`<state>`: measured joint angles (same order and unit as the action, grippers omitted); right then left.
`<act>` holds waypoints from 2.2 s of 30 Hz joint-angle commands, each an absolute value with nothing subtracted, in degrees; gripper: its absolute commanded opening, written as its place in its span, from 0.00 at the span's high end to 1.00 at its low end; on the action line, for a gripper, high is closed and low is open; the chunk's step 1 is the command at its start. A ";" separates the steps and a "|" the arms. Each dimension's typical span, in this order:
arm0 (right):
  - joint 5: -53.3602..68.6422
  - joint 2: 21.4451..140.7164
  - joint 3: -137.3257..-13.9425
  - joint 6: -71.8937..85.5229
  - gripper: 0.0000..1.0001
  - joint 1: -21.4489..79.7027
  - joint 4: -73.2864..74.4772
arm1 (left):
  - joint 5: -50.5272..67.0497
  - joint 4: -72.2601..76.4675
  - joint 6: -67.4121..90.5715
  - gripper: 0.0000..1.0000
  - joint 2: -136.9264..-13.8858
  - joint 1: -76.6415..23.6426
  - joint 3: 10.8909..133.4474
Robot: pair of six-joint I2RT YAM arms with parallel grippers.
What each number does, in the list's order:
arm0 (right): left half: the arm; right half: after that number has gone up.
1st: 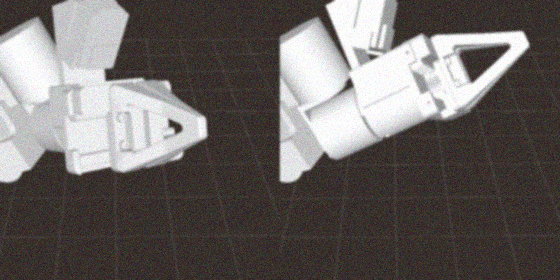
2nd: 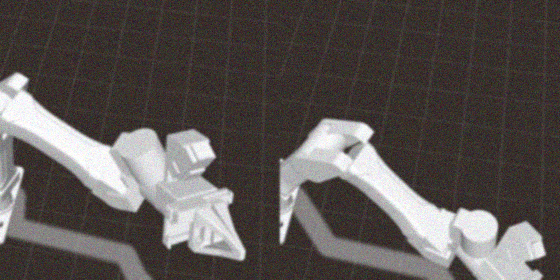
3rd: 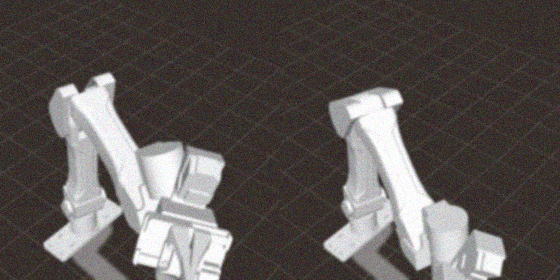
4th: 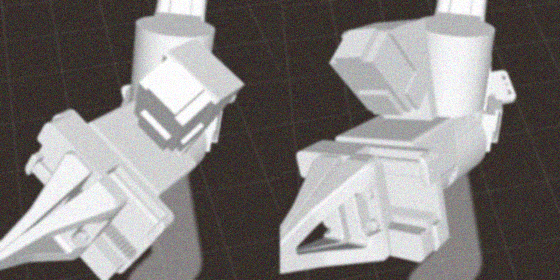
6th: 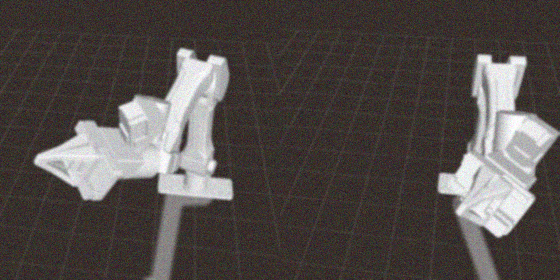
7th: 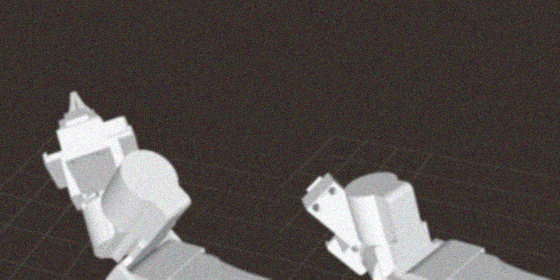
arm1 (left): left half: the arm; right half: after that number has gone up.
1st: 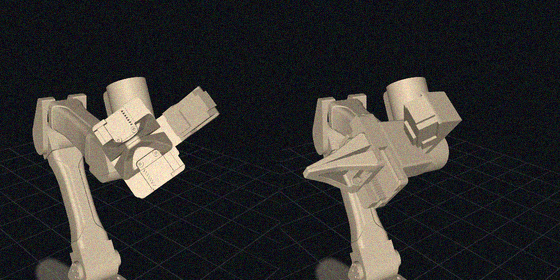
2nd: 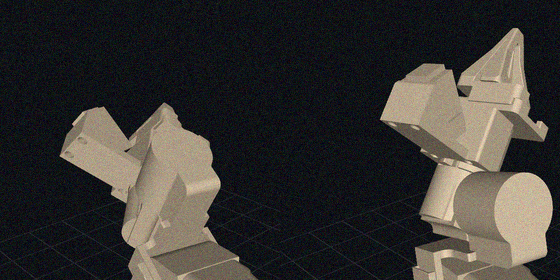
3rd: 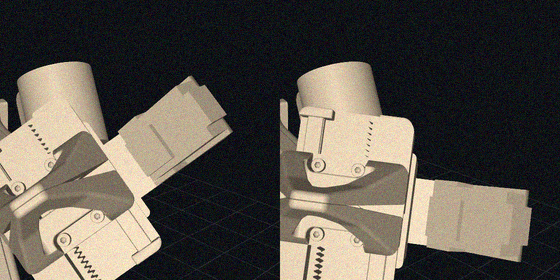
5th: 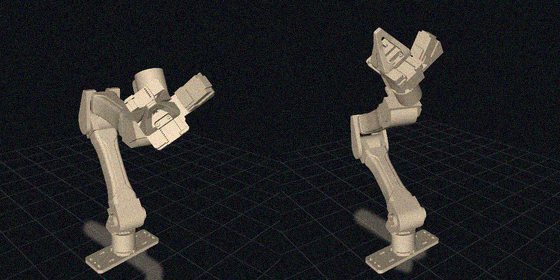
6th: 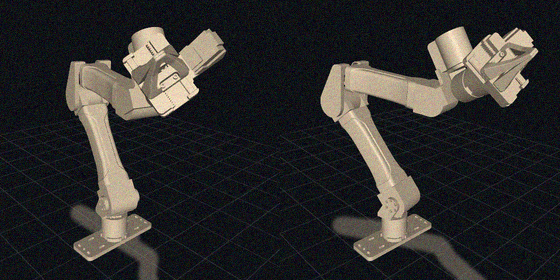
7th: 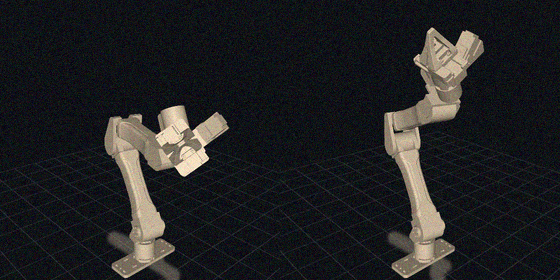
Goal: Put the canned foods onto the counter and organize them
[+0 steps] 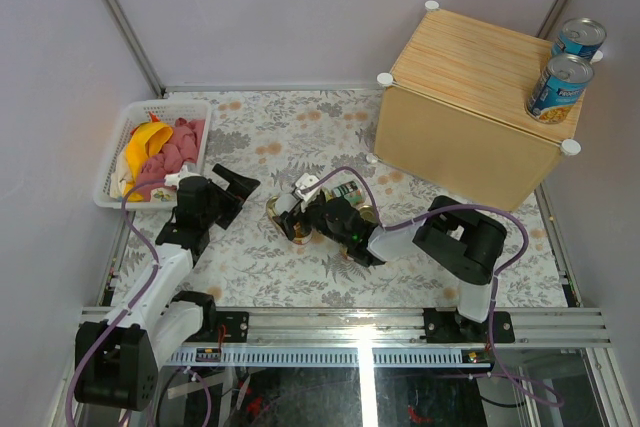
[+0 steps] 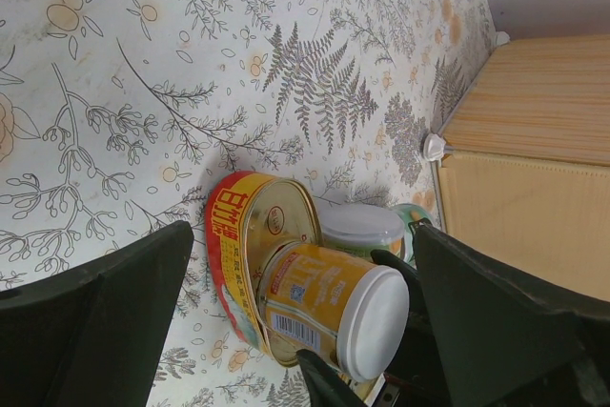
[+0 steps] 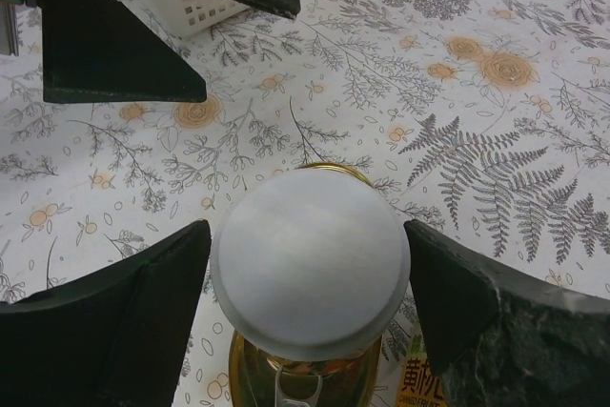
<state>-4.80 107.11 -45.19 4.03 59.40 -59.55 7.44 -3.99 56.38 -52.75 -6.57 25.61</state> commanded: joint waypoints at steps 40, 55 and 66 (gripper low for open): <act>-3.99 87.79 -70.22 -3.46 1.00 58.72 -29.91 | 4.23 5.32 66.95 0.00 -46.00 -6.03 19.78; -21.02 89.02 -98.93 -8.47 1.00 48.09 -5.73 | -0.37 17.95 67.98 0.00 -58.90 -7.41 22.34; -26.97 89.08 -101.69 -6.47 1.00 31.27 -5.13 | -1.61 19.71 67.39 0.00 -61.56 -8.52 21.72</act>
